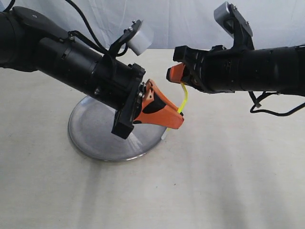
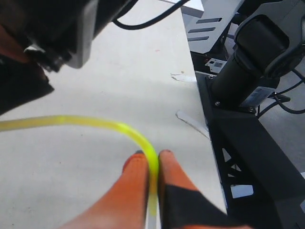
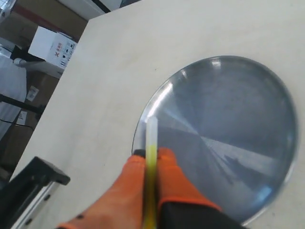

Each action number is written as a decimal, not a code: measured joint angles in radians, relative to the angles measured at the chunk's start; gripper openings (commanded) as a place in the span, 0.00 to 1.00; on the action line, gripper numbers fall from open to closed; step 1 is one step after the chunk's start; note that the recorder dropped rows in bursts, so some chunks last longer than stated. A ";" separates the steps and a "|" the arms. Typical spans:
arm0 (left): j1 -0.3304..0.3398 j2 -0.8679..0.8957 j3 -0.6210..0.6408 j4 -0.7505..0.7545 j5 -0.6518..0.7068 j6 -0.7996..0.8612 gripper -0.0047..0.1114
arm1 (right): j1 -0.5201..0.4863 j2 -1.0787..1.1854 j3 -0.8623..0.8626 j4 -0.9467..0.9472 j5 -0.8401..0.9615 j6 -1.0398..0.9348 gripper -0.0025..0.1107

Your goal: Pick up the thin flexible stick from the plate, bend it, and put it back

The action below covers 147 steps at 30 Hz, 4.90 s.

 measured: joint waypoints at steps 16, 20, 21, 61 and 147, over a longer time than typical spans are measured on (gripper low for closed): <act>0.000 -0.006 0.000 -0.005 0.000 0.004 0.04 | 0.000 0.048 0.000 -0.004 0.082 0.000 0.01; 0.000 -0.010 0.000 0.008 0.000 0.004 0.04 | -0.002 0.048 0.000 -0.004 0.114 0.000 0.01; 0.000 -0.010 0.000 0.010 0.000 0.004 0.04 | -0.002 0.048 0.000 -0.004 0.119 0.000 0.01; 0.078 -0.028 -0.004 0.027 -0.075 -0.107 0.04 | -0.006 0.067 0.006 -0.085 0.229 0.037 0.01; 0.088 -0.017 -0.008 0.167 -0.190 -0.395 0.04 | -0.004 0.055 0.008 -0.270 0.390 -0.008 0.01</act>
